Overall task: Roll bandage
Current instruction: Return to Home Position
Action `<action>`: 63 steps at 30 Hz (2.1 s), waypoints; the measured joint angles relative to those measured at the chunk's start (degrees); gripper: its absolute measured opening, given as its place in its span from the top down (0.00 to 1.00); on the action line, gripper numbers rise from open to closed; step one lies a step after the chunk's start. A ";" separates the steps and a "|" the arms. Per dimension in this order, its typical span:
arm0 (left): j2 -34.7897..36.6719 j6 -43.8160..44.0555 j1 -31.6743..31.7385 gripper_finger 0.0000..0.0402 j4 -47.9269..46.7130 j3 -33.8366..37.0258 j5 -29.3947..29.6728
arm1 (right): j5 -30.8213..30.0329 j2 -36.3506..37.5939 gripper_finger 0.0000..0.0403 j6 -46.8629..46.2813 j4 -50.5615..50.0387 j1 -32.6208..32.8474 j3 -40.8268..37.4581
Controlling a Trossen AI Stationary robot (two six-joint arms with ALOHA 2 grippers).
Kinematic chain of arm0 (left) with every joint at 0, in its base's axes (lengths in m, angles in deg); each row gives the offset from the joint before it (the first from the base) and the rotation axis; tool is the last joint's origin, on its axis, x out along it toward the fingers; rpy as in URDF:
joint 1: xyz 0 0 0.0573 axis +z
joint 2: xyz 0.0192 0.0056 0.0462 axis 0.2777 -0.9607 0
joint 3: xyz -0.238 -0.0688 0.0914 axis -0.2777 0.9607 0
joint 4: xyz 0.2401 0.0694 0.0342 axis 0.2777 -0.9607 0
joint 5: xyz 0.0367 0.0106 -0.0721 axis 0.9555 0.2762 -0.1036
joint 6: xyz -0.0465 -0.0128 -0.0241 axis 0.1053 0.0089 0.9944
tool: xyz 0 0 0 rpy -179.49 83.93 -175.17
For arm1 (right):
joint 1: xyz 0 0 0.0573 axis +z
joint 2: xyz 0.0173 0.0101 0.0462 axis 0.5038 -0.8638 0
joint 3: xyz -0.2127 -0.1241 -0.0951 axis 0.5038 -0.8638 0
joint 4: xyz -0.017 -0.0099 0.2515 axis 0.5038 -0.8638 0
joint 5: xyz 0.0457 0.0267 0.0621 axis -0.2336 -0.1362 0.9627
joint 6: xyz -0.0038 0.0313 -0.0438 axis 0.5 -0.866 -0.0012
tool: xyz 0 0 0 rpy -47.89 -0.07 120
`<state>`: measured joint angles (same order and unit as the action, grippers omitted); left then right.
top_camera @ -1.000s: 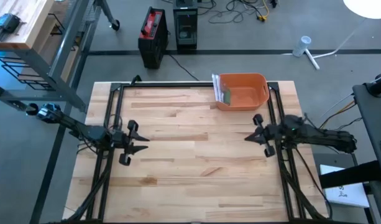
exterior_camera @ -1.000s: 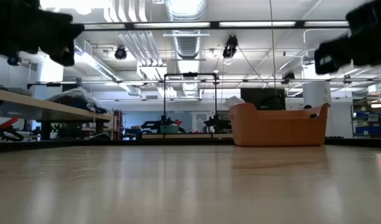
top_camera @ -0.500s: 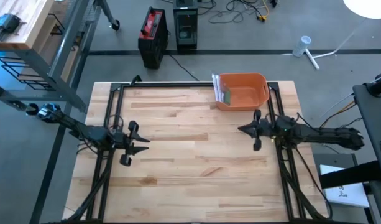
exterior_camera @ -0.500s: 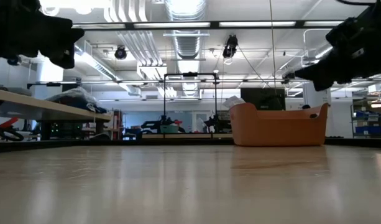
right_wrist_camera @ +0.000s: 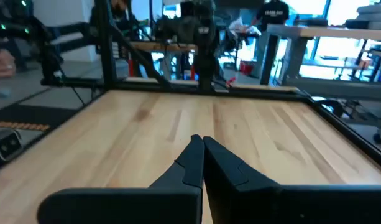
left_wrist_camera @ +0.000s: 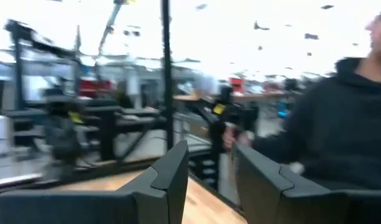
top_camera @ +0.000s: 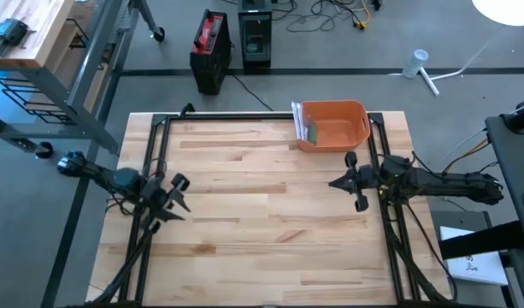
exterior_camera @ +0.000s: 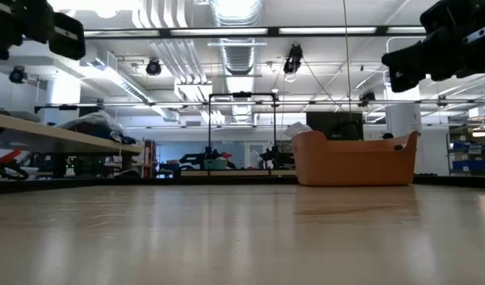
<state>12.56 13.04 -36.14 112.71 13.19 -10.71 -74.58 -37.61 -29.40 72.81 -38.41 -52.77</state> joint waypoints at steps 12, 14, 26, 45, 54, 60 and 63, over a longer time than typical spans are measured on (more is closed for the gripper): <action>5.68 5.51 9.83 0.72 -9.14 0.48 2.52 | -0.21 -0.52 1.00 2.71 -0.21 -0.01 0.04; 5.96 4.60 10.24 0.72 -8.92 0.50 1.93 | -0.20 -0.52 1.00 1.18 -0.23 -0.01 0.04; 6.58 7.48 19.95 0.72 -8.42 0.52 -3.51 | 0.07 -0.52 1.00 -1.12 4.33 -0.12 -3.98; -3.40 3.74 19.96 0.72 -15.65 0.16 -3.03 | -0.17 -2.88 1.00 1.78 8.54 -0.12 -6.05; -7.61 3.74 19.96 0.72 -15.55 0.02 -3.03 | -0.16 -3.08 1.00 4.35 8.65 -0.12 -6.12; -9.90 3.74 19.96 0.72 -15.50 -0.06 -3.03 | -0.17 -3.10 1.00 3.27 8.71 -0.12 -6.14; -10.84 3.74 19.96 0.72 -15.52 -0.07 -3.03 | -0.17 -3.10 1.00 3.25 8.71 -0.12 -6.16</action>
<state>1.71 16.78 -16.18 97.19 13.13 -13.74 -74.76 -40.71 -26.15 81.52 -38.53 -58.93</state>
